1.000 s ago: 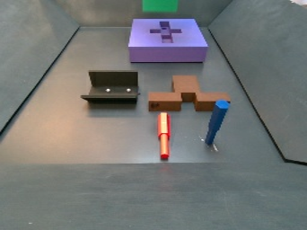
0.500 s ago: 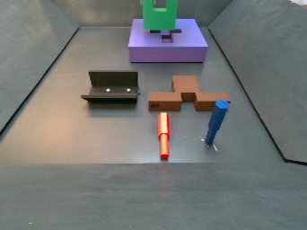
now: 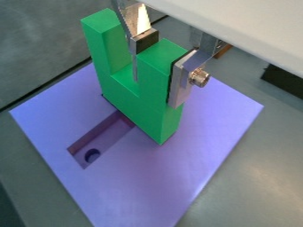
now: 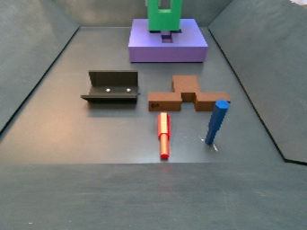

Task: Pick up the green object. Move up. Move to above the board. Insert the green object.
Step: Insert the green object.

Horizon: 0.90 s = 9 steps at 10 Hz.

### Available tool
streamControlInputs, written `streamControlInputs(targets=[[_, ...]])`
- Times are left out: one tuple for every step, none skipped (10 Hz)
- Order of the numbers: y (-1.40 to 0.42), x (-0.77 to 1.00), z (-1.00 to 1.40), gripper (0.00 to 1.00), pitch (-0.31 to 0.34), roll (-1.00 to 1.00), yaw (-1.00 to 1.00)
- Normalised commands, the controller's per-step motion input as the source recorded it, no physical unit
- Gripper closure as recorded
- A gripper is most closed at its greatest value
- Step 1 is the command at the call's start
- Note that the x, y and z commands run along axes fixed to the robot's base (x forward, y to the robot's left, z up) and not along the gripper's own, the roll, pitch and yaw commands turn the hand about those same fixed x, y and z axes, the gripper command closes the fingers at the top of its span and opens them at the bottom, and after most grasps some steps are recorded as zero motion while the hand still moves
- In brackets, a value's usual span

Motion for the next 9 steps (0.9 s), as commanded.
streamControlInputs(targets=[[0.0,-0.29,-0.13,1.0,-0.107,0.0,0.02],[0.04,-0.32,-0.12,1.0,-0.087,0.0,0.0],[0.03,-0.06,-0.07,1.0,-0.083,0.0,0.0],[0.0,0.0,-0.08,1.0,-0.077,0.0,-0.07],[0.0,0.1,-0.1,1.0,-0.043,0.0,-0.05],[0.0,0.2,-0.1,1.0,0.0,0.03,-0.02],[0.0,0.08,-0.13,1.0,0.0,0.04,-0.08],[0.02,0.04,-0.13,1.0,0.0,0.05,-0.09],[0.0,0.06,-0.14,1.0,0.0,0.05,-0.05]])
